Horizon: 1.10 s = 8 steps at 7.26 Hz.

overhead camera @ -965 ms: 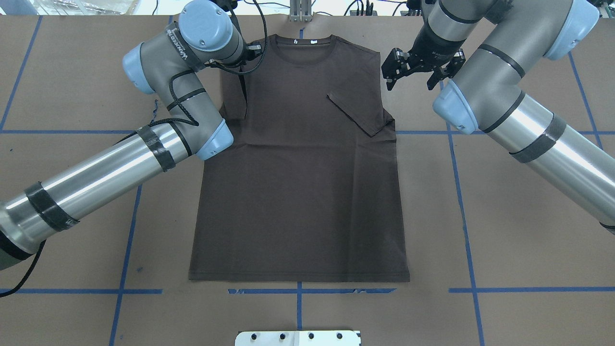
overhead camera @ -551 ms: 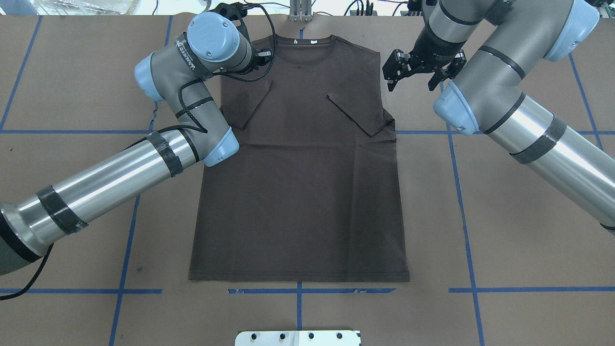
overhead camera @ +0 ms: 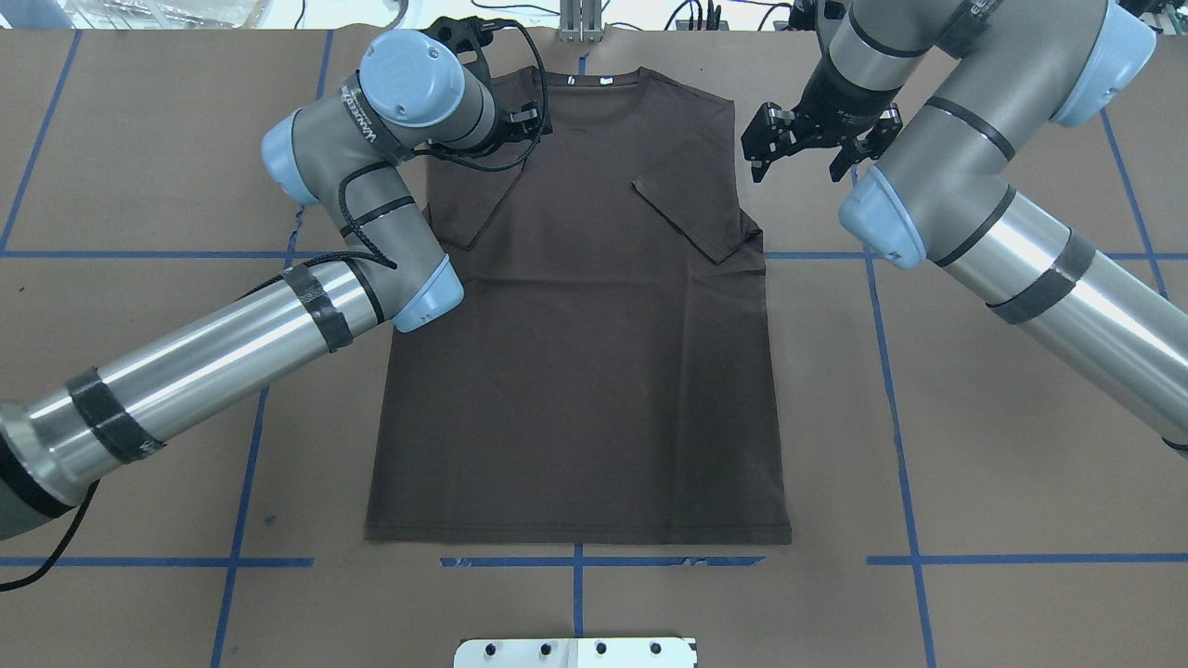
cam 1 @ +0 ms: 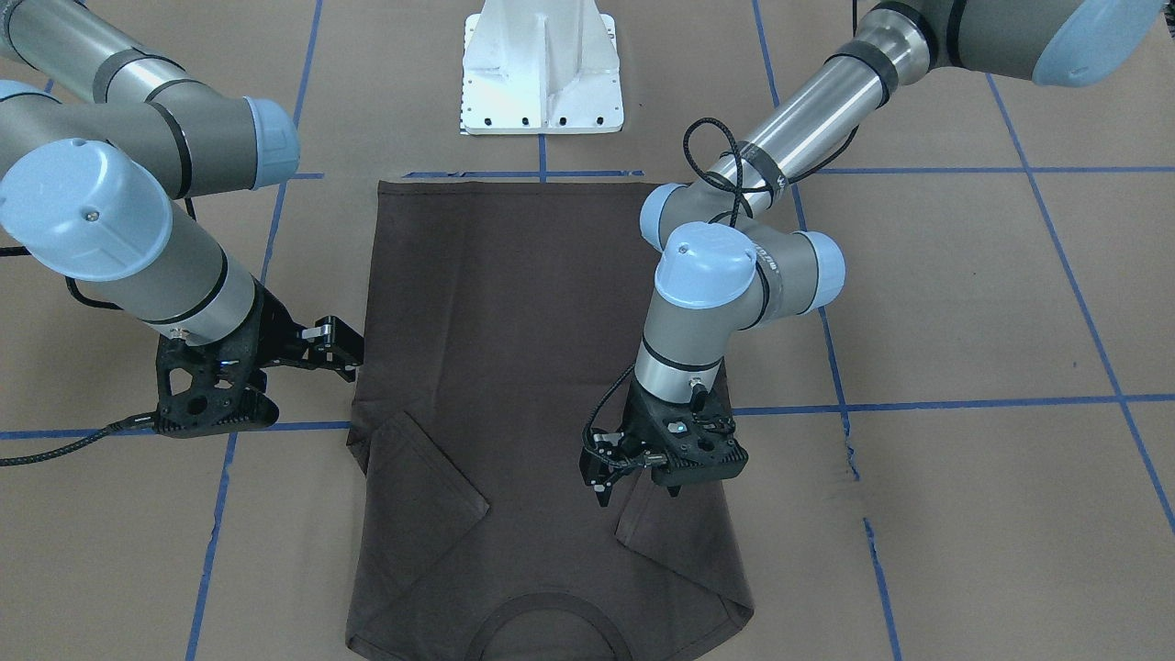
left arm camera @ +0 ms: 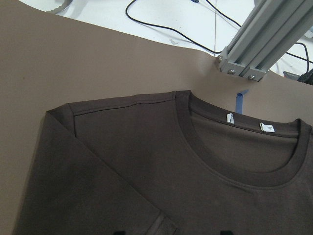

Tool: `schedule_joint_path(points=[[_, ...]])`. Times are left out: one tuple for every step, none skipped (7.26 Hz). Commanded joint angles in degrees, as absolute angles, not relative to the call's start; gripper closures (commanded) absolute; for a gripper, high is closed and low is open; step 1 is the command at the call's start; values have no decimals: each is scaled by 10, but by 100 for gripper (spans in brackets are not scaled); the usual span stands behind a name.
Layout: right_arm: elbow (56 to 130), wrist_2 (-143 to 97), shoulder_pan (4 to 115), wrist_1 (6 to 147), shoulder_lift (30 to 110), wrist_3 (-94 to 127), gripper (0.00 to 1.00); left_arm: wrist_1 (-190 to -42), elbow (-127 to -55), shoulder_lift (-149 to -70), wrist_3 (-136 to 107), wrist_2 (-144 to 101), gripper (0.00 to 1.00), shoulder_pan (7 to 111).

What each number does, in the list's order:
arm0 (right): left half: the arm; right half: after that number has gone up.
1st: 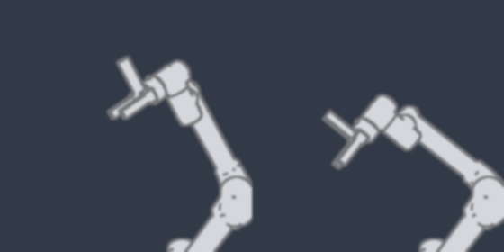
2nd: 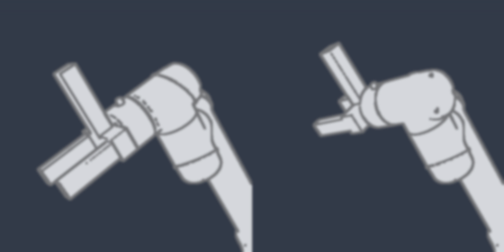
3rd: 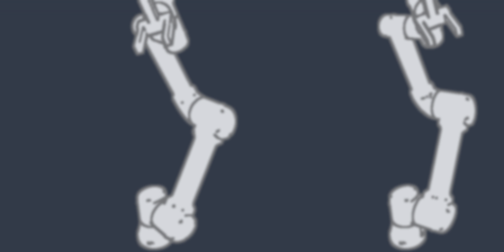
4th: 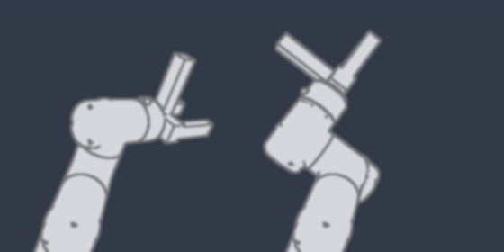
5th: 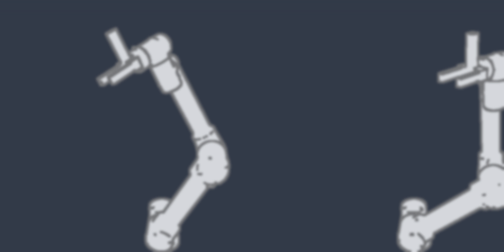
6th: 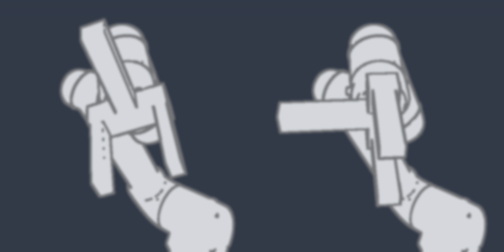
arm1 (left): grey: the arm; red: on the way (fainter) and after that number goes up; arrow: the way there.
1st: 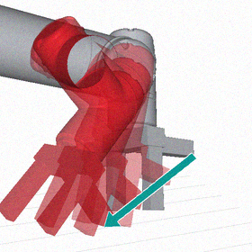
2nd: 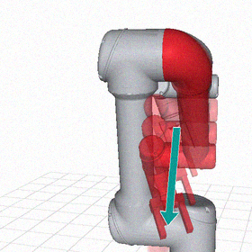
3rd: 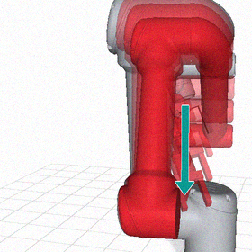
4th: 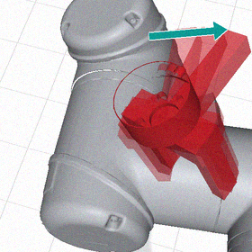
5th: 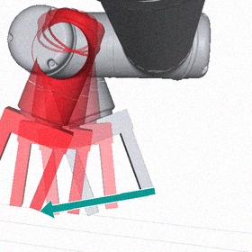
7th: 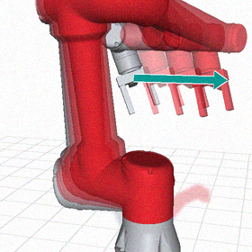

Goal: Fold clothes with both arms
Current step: 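Fold the sleeve nearest the left gripper inward onto the shirt body, then move the right gripper to the hem corner nearest the robot while the left gripper withdraws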

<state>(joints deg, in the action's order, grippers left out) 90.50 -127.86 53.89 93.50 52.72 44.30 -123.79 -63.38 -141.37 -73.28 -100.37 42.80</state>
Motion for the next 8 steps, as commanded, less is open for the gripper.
schedule_joint_path(points=[[984,-1172,475,926,582,548,0,-1155,-854,-1276,-685,-1056,0,430],[1022,-1139,423,925,601,623,0,-1096,-923,-1242,-671,-1079,0,431],[1060,-1135,385,925,632,660,0,-1071,-952,-1225,-670,-1078,0,431],[1120,-1120,342,905,692,690,0,-1079,-976,-1195,-669,-1079,0,431],[1157,-1083,284,800,776,760,0,-1080,-1031,-1161,-670,-1077,0,425],[1172,-1021,215,715,834,852,0,-1078,-1054,-1155,-671,-1076,0,425],[1179,-969,160,724,840,889,0,-1078,-1054,-1157,-672,-1075,0,425],[1178,-961,141,764,837,890,0,-1078,-1054,-1160,-671,-1075,0,425]])
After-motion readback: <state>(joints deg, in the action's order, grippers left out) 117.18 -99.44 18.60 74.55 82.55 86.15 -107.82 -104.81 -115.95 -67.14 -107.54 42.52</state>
